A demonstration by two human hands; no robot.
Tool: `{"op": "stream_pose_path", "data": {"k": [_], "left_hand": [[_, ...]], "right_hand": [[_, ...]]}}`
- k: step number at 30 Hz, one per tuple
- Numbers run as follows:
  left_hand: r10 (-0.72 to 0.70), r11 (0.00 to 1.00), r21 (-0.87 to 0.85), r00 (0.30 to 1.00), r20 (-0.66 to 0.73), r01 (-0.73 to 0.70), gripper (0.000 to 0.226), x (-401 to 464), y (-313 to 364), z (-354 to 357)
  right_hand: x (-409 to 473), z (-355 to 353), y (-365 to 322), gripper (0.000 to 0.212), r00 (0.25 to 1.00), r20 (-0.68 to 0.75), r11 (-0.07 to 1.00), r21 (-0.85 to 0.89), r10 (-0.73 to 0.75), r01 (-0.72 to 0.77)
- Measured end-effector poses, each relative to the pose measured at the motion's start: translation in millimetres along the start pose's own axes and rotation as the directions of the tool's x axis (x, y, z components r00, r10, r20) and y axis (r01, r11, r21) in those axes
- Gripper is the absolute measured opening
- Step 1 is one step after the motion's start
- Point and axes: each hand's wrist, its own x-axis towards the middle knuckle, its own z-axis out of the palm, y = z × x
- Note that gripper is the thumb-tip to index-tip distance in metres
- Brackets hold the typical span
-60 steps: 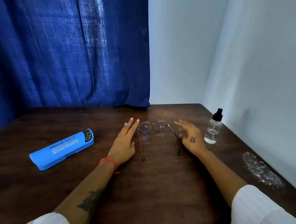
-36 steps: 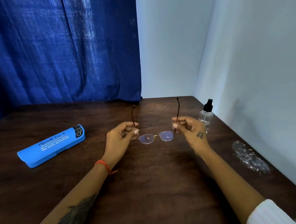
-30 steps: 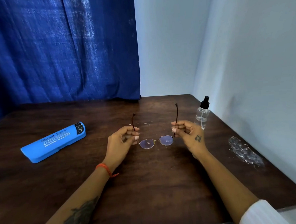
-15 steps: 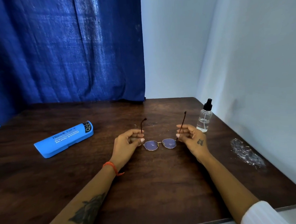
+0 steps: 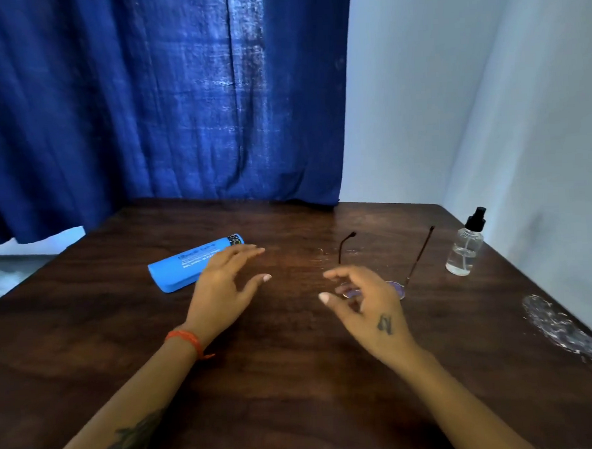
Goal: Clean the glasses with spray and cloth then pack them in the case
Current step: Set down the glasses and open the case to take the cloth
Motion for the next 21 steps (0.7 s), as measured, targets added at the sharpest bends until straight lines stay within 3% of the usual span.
{"op": "stream_pose_path", "data": {"k": [3,6,12,17,21], "left_hand": [[-0.020,0.982,0.186,0.995,-0.095,0.038,0.058,1,-33,-27],[-0.206,0.924,0.308,0.974,-0.095,0.226,0.084,-5,-58,-47],[-0.543,0.815,0.201,0.837,-0.061,0.543,0.127,-11,-86,-52],[-0.584,0.789,0.201,0.810,-0.045,0.580,0.127,-9,-98,-50],[-0.585,0.800,0.140,0.810,-0.041,0.584,0.116,-8,-98,-51]], "right_hand": [[30,30,-20,0.027,0.990,0.102,0.994,-0.039,-0.096,0.100],[61,63,-35,0.037,0.965,0.205,0.974,-0.119,-0.165,0.192],[114,133,-35,0.070,0.875,0.423,0.868,-0.313,-0.235,0.385],[146,177,-19,0.087,0.741,0.669,0.775,-0.441,-0.051,0.452],[158,185,-18,0.083,0.680,0.733,0.808,-0.401,0.001,0.431]]}}
